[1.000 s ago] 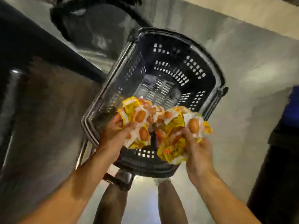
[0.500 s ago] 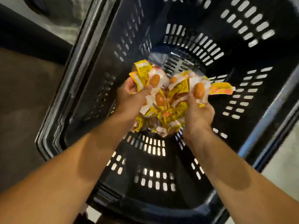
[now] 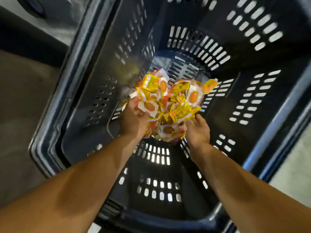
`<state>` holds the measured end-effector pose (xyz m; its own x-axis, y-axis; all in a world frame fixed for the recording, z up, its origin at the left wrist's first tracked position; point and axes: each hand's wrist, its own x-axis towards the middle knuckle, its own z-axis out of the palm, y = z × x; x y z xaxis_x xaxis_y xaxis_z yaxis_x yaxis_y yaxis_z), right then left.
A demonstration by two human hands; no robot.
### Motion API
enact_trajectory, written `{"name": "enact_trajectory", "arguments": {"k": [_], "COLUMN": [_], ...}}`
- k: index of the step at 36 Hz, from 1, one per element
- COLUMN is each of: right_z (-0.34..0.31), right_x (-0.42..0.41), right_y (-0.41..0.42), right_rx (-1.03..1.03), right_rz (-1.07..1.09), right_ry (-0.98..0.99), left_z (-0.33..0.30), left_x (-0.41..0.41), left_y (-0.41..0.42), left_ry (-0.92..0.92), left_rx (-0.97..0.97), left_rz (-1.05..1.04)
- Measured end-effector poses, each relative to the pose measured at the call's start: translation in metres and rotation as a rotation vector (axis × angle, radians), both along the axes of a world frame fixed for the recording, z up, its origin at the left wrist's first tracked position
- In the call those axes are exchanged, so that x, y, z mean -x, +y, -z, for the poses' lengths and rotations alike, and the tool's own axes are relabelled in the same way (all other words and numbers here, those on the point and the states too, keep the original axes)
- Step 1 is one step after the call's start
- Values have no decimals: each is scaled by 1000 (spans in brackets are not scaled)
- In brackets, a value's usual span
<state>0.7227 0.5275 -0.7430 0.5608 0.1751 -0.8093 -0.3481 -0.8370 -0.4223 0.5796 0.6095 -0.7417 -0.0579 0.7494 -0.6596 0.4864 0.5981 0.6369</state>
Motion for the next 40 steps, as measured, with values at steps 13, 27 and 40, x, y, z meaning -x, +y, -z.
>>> {"name": "enact_trajectory", "arguments": {"k": [13,27,40], "right_z": [-222,-518,-634], "right_x": [-5,-57,-46], "right_y": [-31,-58,-140], "right_rx": [-15,-268,-573], "right_rz": [-734,-1185,-1413], "right_ry": [152,-75,17], "left_z": [-226,-528,-663], "left_x": [31,45,97], "left_y": [-38,-118,-262], "left_ry": [99,91,224], "left_rx": [133,-306,-331], "left_rz": [333,404,255]}}
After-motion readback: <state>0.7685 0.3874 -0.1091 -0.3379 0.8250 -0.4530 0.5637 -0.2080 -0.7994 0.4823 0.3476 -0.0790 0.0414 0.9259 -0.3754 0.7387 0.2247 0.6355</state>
